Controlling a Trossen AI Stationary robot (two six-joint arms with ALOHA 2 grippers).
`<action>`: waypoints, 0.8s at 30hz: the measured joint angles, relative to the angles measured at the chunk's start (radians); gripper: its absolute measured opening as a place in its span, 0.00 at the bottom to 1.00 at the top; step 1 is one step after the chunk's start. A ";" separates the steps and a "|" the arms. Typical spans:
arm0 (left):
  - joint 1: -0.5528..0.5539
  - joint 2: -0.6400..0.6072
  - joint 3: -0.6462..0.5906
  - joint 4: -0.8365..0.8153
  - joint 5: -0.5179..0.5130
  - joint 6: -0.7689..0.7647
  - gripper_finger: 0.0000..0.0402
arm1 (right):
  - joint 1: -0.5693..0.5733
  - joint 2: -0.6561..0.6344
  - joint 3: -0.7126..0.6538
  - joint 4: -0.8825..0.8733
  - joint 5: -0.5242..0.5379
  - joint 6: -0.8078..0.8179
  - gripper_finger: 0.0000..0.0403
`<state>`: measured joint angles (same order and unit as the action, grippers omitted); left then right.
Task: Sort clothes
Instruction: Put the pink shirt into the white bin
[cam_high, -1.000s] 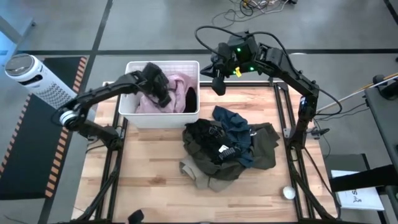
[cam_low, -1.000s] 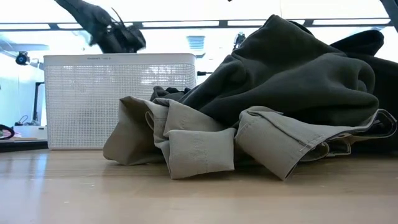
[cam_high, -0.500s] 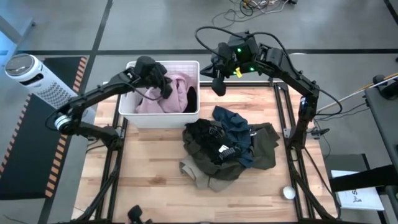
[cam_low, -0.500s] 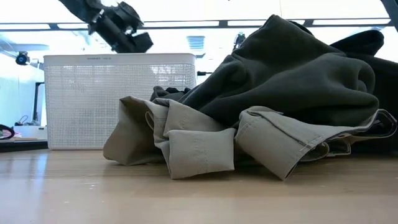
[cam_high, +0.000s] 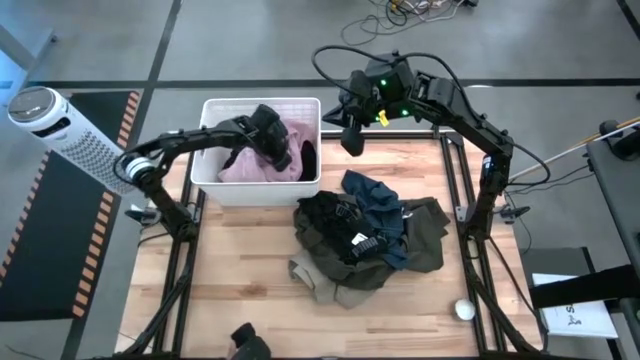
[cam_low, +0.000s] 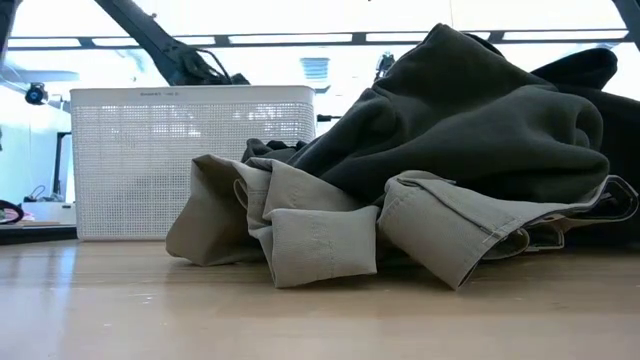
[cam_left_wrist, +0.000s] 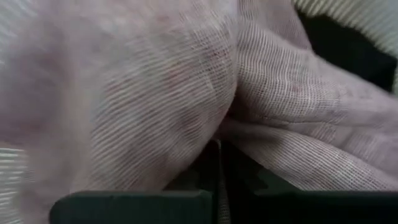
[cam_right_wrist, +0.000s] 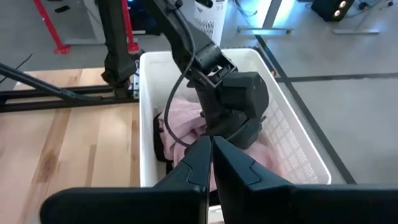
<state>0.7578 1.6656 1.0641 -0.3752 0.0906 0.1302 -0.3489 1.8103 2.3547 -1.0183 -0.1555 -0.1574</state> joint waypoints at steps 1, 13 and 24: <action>-0.001 0.011 0.000 -0.002 0.004 0.005 0.00 | 0.000 0.000 0.000 -0.008 0.000 0.000 0.01; -0.022 -0.042 -0.002 -0.006 -0.002 0.037 0.00 | 0.023 0.001 -0.005 -0.045 0.017 -0.002 0.01; -0.022 -0.459 -0.002 -0.010 0.000 0.037 0.00 | 0.058 -0.016 -0.005 -0.040 0.132 -0.089 0.00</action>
<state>0.7357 1.2068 1.0622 -0.3851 0.0906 0.1673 -0.2912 1.7944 2.3501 -1.0580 -0.0239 -0.2462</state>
